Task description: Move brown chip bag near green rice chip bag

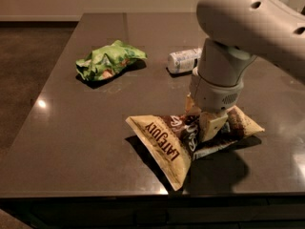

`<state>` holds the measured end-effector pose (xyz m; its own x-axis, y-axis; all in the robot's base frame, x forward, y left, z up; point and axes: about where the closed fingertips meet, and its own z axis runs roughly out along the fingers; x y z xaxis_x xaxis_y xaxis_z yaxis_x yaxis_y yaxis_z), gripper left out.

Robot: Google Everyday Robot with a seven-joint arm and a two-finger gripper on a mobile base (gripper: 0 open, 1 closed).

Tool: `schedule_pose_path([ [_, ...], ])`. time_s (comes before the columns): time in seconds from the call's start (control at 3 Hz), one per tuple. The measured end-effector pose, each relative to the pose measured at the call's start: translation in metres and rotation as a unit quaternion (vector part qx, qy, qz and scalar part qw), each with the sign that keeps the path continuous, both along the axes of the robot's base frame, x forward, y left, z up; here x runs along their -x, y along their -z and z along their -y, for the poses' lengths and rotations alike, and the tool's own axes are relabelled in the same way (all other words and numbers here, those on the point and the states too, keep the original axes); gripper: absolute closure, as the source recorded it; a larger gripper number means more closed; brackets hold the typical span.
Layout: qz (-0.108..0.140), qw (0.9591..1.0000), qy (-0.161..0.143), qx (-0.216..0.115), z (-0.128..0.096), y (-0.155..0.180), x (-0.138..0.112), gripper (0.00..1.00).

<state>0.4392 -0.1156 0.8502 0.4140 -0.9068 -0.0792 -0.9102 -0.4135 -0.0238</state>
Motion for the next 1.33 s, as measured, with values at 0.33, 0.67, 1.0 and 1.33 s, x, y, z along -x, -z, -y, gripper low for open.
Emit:
schedule_pose_path([
  [0.33,0.000,1.0000,0.000,0.000,0.000,-0.004,0.000,1.00],
  [0.67,0.000,1.0000,0.000,0.000,0.000,-0.004,0.000,1.00],
  [1.0,0.000,1.0000,0.000,0.000,0.000,-0.004,0.000,1.00],
  [1.33,0.003,0.9995,0.015,-0.027,-0.041,-0.031,-0.018,1.00],
])
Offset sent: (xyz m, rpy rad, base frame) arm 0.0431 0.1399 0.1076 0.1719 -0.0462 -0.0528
